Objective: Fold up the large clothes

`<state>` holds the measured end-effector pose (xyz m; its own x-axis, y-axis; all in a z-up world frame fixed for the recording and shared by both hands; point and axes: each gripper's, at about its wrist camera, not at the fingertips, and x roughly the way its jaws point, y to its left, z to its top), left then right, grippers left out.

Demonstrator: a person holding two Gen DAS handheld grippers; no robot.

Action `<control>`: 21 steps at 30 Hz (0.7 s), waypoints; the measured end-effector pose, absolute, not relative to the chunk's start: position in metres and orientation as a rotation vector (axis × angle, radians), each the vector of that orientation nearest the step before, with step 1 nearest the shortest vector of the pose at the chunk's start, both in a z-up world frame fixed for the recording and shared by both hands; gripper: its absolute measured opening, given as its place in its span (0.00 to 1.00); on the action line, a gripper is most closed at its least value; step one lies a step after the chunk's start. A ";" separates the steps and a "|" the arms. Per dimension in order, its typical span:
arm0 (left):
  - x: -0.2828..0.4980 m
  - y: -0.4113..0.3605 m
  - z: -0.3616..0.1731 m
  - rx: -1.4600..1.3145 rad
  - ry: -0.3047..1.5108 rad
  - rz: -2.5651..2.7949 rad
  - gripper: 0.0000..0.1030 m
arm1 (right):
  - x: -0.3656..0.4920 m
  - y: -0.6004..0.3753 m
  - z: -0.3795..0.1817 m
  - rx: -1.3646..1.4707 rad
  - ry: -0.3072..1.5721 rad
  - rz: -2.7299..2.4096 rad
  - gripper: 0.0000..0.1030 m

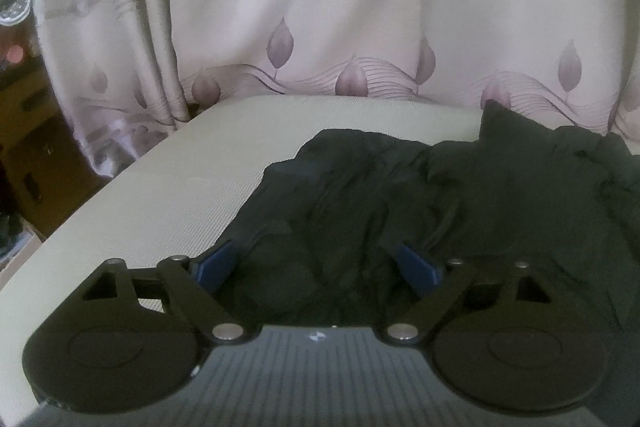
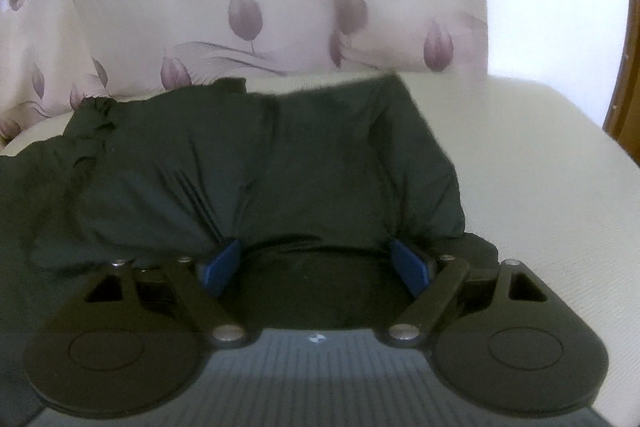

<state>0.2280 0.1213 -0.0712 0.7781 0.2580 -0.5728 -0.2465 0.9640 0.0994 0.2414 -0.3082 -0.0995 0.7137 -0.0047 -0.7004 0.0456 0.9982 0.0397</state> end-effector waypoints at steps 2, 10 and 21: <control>0.225 0.122 -0.069 0.014 0.625 0.274 0.86 | 0.245 -0.313 -0.098 0.080 0.800 -0.023 0.82; 0.204 0.132 -0.063 0.001 0.633 0.280 0.87 | 0.159 -0.281 -0.037 0.105 0.434 0.044 0.84; 0.189 0.154 -0.062 0.061 0.651 0.219 0.89 | 0.066 -0.213 -0.049 -0.005 0.433 0.333 0.85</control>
<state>0.1887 0.1544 -0.0622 0.7734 0.2207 -0.5943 -0.1828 0.9753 0.1243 0.0664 -0.2127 -0.0491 0.8543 0.3158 -0.4129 -0.3177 0.9459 0.0661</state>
